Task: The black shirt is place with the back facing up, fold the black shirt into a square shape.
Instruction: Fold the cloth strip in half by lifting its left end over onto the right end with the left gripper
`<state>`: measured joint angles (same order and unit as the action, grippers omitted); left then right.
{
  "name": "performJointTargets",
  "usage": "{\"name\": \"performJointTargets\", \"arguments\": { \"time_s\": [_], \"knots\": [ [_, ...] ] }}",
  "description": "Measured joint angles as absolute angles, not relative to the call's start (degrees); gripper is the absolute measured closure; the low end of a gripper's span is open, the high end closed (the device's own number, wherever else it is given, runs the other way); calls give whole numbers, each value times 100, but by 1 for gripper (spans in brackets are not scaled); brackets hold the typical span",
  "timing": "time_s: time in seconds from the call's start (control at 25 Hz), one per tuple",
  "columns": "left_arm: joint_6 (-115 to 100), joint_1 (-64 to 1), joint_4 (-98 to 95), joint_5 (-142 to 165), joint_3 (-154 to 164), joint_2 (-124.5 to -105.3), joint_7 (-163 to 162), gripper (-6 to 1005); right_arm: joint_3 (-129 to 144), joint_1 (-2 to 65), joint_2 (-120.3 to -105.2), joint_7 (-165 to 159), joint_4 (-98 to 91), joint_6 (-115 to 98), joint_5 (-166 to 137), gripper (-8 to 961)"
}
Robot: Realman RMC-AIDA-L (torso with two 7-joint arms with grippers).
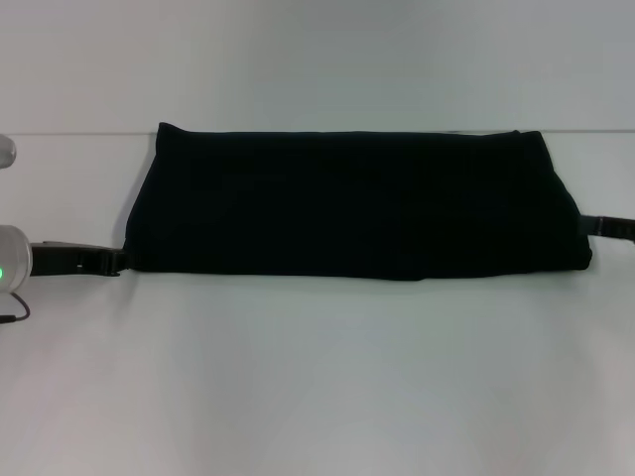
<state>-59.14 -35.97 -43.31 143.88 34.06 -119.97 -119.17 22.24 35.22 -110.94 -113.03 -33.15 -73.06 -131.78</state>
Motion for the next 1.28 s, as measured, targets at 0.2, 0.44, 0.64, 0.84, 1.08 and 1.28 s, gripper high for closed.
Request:
{"name": "performJointTargets", "arguments": {
  "time_s": [0.2, 0.44, 0.64, 0.84, 1.08, 1.28],
  "knots": [
    [-5915, -3604, -4337, 14375, 3404, -11997, -11917, 933, 2242, 3513, -11068, -11538, -3283, -7037, -13496, 384],
    [-5915, -3606, -4349, 14358, 3401, -11997, -11910, 985, 2340, 3590, -11157, -11578, -3134, -6685, -13601, 393],
    [-5915, -3634, -4353, 14355, 3401, -11991, -11909, 994, 2479, 3686, -11186, -11580, -2902, -6386, -13606, 400],
    [-5915, -3651, -4353, 14352, 3401, -11979, -11909, 994, 2527, 3699, -11210, -11585, -2879, -6213, -13604, 407],
    [-5915, -3657, -4351, 14352, 3401, -11981, -11909, 994, 2530, 3723, -11231, -11541, -2799, -6093, -13591, 416],
    [-5915, -3657, -4350, 14352, 3401, -11985, -11909, 994, 2655, 3787, -11258, -11575, -2631, -5789, -13605, 423]
  ]
}}
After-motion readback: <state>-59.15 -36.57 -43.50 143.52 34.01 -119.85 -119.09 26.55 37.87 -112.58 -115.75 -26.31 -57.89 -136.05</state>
